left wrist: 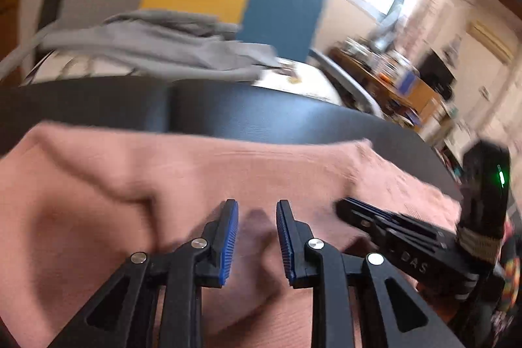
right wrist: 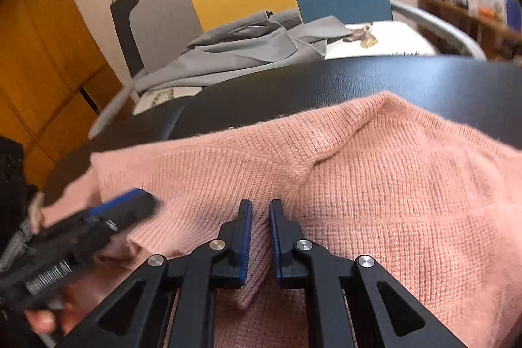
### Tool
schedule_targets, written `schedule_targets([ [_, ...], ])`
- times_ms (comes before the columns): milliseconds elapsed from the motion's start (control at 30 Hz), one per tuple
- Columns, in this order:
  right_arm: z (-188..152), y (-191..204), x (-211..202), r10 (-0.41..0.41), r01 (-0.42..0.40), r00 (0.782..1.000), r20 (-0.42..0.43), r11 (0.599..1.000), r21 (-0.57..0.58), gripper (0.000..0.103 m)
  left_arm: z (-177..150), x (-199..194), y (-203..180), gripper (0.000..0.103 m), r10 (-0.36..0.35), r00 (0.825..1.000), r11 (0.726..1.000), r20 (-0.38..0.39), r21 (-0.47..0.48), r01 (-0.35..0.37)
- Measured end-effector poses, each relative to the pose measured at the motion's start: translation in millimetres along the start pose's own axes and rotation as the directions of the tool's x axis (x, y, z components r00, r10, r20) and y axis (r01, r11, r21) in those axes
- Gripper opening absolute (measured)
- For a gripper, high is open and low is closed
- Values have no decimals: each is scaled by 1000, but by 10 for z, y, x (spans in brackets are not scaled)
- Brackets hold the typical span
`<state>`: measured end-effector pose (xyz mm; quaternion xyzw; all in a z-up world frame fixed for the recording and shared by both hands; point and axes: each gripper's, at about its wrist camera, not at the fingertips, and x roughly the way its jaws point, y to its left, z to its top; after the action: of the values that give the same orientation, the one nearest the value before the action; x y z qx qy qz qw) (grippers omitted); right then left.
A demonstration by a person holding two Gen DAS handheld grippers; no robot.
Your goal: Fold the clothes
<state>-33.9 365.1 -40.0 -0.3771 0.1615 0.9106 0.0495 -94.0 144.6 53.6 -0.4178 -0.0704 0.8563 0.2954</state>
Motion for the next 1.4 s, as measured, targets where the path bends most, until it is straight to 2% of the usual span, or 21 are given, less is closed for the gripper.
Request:
schedule_targets([
  [67, -5, 13, -1, -24, 24, 1000, 2, 999, -22, 10, 8, -61, 168, 24, 22, 1000, 998, 4, -63, -22],
  [167, -4, 17, 29, -26, 26, 1000, 4, 999, -23, 10, -37, -48, 319, 22, -18, 1000, 994, -17, -106, 16],
  [333, -16, 41, 22, -28, 28, 1000, 7, 999, -25, 10, -76, -11, 334, 22, -47, 999, 994, -18, -98, 45],
  [433, -23, 44, -15, -32, 33, 999, 17, 999, -25, 10, -91, -16, 279, 22, -21, 1000, 997, -10, -71, 20],
  [500, -34, 26, -83, -51, 52, 997, 49, 999, -15, 10, -102, -14, 230, 23, 11, 1000, 999, -5, -41, -11],
  [567, -44, -3, -220, -100, 99, 989, 109, 995, 8, 18, -113, -10, 174, 23, 45, 999, 999, 2, -9, -45],
  [667, -52, 41, -444, -90, 93, 978, 188, 996, -7, 18, -125, -10, 132, 23, 74, 997, 997, 9, 19, -74],
  [800, -17, 497, -300, -50, 76, 992, 115, 970, -232, 18, -133, -19, 132, 23, 82, 997, 996, 13, 27, -82],
  [833, -11, 575, -222, -45, 65, 996, 81, 964, -258, 18, -134, -20, 133, 23, 82, 997, 996, 14, 27, -82],
  [933, -58, 559, 61, -98, 87, 995, -34, 965, -247, 20, -139, -25, 136, 23, 78, 997, 997, 15, 25, -79],
  [1133, -100, 200, -125, -9, 4, 999, -31, 991, -136, 22, -131, -11, 146, 23, 70, 997, 997, 14, 19, -70],
  [1200, -140, 1, -296, 4, -5, 1000, -4, 997, -78, 27, -130, -9, 147, 23, 68, 998, 998, 14, 17, -68],
  [1267, -216, -295, -572, 9, -10, 999, 50, 1000, 6, 30, -131, -11, 149, 23, 64, 998, 998, 14, 14, -65],
  [1333, -309, -633, -868, 5, -16, 994, 105, 995, 100, 40, -129, -11, 155, 23, 61, 998, 998, 12, 10, -61],
  [1400, -448, -1148, -1185, -44, 8, 990, 137, 968, 252, 46, -129, -12, 154, 23, 61, 998, 998, 11, 9, -61],
])
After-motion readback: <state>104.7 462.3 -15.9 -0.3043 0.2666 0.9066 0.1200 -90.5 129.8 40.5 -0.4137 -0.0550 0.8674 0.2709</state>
